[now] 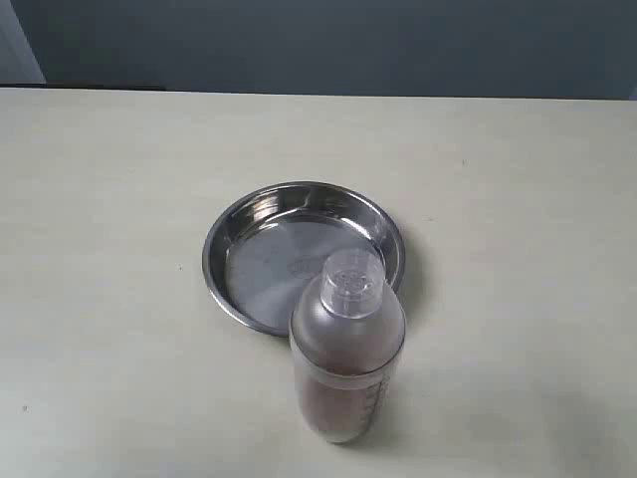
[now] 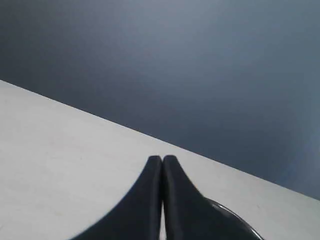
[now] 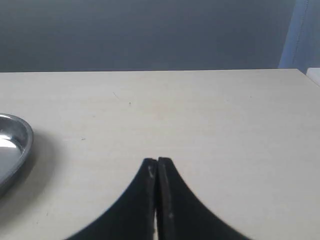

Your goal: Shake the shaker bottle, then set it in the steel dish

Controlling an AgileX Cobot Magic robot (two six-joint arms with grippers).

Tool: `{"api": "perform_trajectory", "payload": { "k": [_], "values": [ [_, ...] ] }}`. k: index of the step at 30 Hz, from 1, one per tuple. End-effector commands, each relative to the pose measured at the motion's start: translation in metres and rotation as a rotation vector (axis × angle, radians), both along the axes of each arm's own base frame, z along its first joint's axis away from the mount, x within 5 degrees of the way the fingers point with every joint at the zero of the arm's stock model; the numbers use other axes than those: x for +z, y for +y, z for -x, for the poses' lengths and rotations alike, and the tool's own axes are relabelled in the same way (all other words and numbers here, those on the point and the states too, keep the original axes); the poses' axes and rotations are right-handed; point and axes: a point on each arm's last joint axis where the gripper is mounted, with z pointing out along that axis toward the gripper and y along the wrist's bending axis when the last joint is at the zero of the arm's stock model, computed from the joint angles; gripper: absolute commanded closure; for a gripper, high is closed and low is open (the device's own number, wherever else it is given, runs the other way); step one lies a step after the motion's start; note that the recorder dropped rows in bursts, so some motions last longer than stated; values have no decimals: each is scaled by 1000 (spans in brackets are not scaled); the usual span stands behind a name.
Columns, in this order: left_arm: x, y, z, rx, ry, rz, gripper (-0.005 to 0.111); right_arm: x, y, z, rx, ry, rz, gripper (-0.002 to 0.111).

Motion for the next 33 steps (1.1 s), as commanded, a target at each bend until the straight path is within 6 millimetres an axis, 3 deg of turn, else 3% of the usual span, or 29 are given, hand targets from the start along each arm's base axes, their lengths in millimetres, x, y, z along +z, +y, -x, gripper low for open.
{"api": "perform_trajectory", "payload": {
  "k": [1, 8, 15, 19, 22, 26, 29, 33],
  "values": [
    [4, 3, 0, 26, -56, 14, 106, 1, 0, 0, 2, -14, 1, 109],
    [19, 7, 3, 71, -161, -11, 106, 1, 0, 0, 2, -14, 1, 109],
    [82, 7, 4, 110, -368, -133, 106, 1, 0, 0, 2, -14, 1, 109],
    [115, -5, -19, 34, -413, -351, 106, 1, 0, 0, 2, -14, 1, 109],
    [127, -18, -46, -57, -469, -526, 106, 1, 0, 0, 2, -14, 1, 109],
    [120, -26, -82, -159, -414, -514, 106, 1, 0, 0, 2, -14, 1, 109],
    [101, -27, -107, -213, -281, -446, 106, 1, 0, 0, 2, -14, 1, 109],
    [82, -37, -122, -347, -185, -449, 106, 1, 0, 0, 2, -14, 1, 109]
  ]
}}
